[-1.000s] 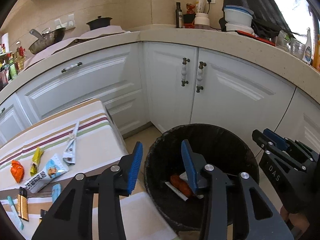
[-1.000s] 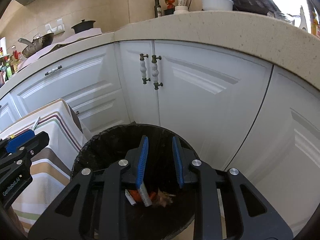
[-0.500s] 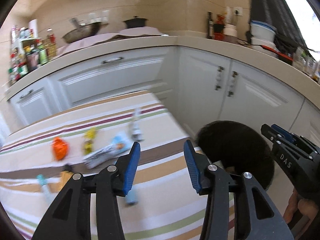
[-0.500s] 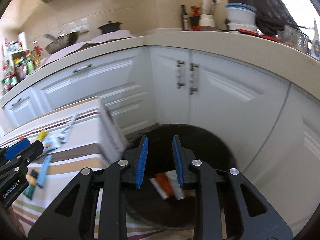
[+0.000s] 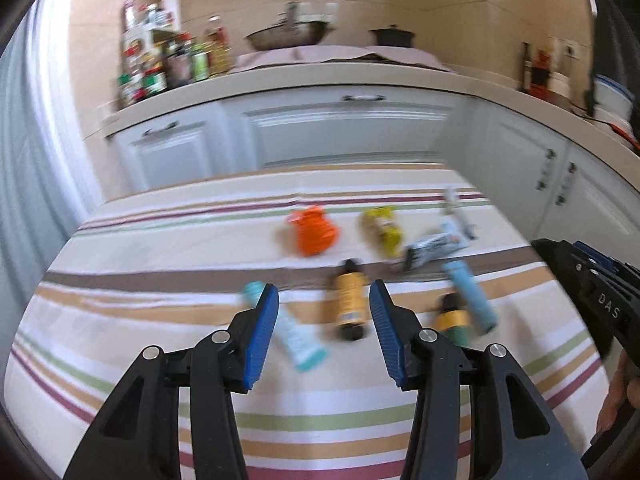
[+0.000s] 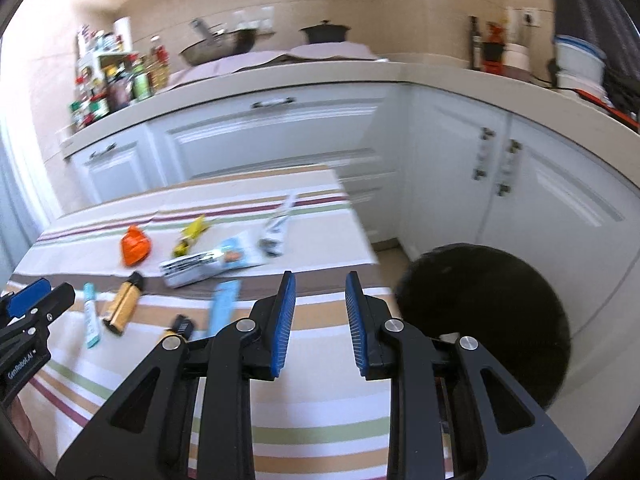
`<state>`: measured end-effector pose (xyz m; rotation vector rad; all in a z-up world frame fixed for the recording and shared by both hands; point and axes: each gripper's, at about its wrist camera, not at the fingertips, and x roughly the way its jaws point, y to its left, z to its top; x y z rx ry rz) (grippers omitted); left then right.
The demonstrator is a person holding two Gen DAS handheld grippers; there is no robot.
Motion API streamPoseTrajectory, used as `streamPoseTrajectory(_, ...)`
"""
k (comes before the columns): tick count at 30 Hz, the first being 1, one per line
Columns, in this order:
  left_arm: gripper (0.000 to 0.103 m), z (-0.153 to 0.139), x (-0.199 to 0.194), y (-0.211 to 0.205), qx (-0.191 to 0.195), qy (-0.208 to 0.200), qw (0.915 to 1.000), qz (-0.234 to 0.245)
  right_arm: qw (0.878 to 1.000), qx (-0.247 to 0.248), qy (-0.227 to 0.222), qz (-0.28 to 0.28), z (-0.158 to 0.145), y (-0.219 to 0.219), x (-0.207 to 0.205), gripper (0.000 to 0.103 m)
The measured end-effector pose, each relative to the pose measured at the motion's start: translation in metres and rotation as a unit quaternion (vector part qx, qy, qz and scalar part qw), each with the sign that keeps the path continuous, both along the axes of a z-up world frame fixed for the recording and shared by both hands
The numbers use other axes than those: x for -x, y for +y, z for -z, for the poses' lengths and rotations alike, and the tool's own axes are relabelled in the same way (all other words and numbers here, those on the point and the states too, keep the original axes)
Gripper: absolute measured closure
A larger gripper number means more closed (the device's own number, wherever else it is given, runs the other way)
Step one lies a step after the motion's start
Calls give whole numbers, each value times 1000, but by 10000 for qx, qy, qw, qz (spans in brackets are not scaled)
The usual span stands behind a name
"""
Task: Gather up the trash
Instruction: 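Grasp the light blue tube with the right tool, then grasp the white tube with teal cap with the left tool while the right holds the blue tube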
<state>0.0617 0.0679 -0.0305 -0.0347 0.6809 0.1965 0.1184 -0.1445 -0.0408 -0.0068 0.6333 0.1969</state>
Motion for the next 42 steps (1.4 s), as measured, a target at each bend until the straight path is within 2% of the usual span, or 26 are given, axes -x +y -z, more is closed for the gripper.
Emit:
streamPoseTrajectory(6, 53, 9, 8, 45, 144, 87, 9987, -472, 9990, 135, 222, -367, 10, 40, -6, 78)
streamPoseTrajectory(11, 52, 16, 8, 70, 253, 197, 9972, -680, 9969, 235, 550, -519, 20, 61, -14, 78)
streamPoseTrajectory(21, 46, 31, 2, 81, 542, 458, 9954, -646, 9900, 373, 1217, -606, 40, 73, -29, 78)
streamPoseTrajectory(23, 45, 32, 1, 79, 546, 462, 9955, -615, 9885, 424, 1293, -660, 43, 76, -30, 81)
streamPoseTrajectory(24, 44, 32, 1, 77, 558, 465, 9956, -598, 9881, 458, 1303, -680, 43, 77, -30, 82)
streamPoseTrajectory(25, 43, 32, 0, 77, 573, 468, 9955, -587, 9879, 485, 1295, -702, 43, 78, -29, 88)
streamPoseTrajectory(29, 41, 31, -5, 69, 596, 487, 9957, -510, 9880, 484, 1260, -756, 42, 77, -27, 92)
streamPoseTrajectory(35, 39, 36, -19, 55, 581, 624, 9956, -383, 9919, 445, 1020, -619, 33, 61, -24, 92)
streamPoseTrajectory(42, 39, 51, -37, 46, 571, 1089, 9919, -309, 9937, 310, 966, -473, 30, 38, -27, 92)
